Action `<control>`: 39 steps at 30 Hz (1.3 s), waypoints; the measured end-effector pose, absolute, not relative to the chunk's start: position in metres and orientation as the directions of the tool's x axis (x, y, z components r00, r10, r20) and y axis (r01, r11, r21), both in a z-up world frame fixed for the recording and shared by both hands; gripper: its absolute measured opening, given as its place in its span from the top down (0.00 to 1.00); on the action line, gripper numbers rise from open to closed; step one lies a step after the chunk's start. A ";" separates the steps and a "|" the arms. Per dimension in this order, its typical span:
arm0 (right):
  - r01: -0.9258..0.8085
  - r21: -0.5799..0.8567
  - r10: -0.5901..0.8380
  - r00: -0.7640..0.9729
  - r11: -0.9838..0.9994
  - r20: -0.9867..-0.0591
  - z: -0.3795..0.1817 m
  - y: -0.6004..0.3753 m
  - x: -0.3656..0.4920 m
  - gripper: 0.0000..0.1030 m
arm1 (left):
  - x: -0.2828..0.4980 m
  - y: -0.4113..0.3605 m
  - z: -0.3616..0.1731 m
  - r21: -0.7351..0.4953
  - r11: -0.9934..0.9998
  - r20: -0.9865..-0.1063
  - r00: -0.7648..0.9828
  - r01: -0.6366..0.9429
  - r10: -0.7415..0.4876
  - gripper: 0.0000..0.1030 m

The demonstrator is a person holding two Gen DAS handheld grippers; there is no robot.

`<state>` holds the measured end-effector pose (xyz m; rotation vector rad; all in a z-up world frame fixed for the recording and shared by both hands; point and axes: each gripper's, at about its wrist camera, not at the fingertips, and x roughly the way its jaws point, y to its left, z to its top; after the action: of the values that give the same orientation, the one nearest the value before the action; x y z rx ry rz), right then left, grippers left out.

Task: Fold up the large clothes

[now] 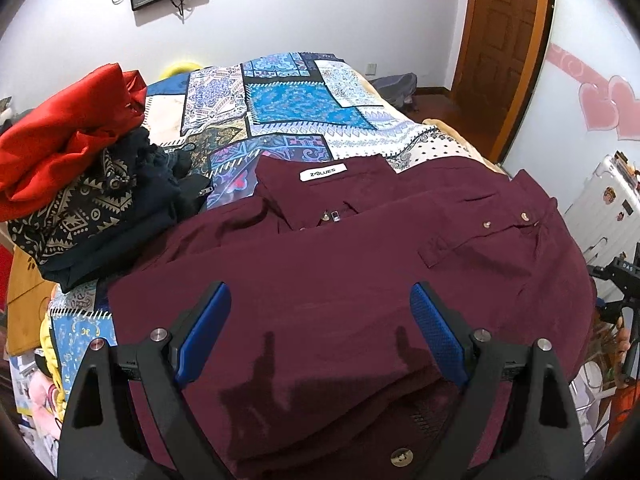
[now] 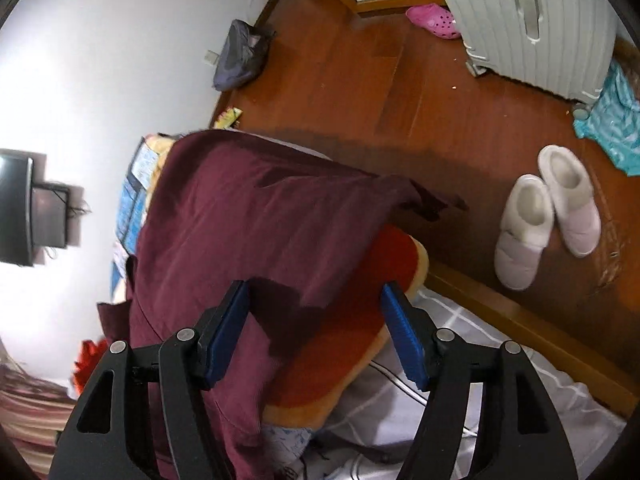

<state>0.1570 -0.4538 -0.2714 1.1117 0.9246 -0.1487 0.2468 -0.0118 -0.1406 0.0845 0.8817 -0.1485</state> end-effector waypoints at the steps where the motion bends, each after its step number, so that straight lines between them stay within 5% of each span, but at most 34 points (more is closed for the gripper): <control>1: 0.533 0.698 0.310 0.641 0.478 -0.703 -0.268 -0.456 0.158 0.38 | 0.248 -0.012 -0.142 0.014 0.987 -0.776 0.624 0.162 -0.091 0.12; 13: 0.496 0.733 0.306 0.687 0.465 -0.659 -0.284 -0.477 0.192 0.41 | 0.255 -0.015 -0.152 0.013 0.989 -0.794 0.603 0.146 -0.078 0.12; 16: 0.520 0.753 0.315 0.694 0.403 -0.648 -0.301 -0.484 0.202 0.55 | 0.258 -0.016 -0.154 0.012 0.989 -0.799 0.597 0.146 -0.078 0.12; 20: 0.544 0.748 0.272 0.707 0.380 -0.652 -0.298 -0.487 0.209 0.89 | 0.257 -0.017 -0.153 0.029 0.989 -0.796 0.602 0.146 -0.065 0.12; 23: 0.506 0.726 0.196 0.741 0.465 -0.642 -0.258 -0.477 0.213 0.91 | 0.255 -0.014 -0.151 0.048 0.989 -0.789 0.613 0.141 -0.049 0.12; 27: 0.343 0.711 0.182 0.815 0.614 -0.550 -0.182 -0.447 0.228 0.92 | 0.253 -0.006 -0.149 0.049 0.991 -0.783 0.621 0.126 -0.041 0.12; 33: -0.091 0.613 0.407 0.821 0.785 -0.400 -0.064 -0.337 0.242 0.93 | 0.246 0.004 -0.141 0.029 0.993 -0.763 0.645 0.118 -0.054 0.12; 39: -0.342 0.458 0.560 0.640 0.821 -0.526 -0.064 -0.208 0.234 0.93 | 0.237 0.009 -0.136 0.043 0.991 -0.742 0.668 0.123 -0.051 0.12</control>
<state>0.2342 -0.2076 -0.0636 0.3325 0.7072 0.5251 0.2366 0.0095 -0.1363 0.0925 0.8334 -0.0982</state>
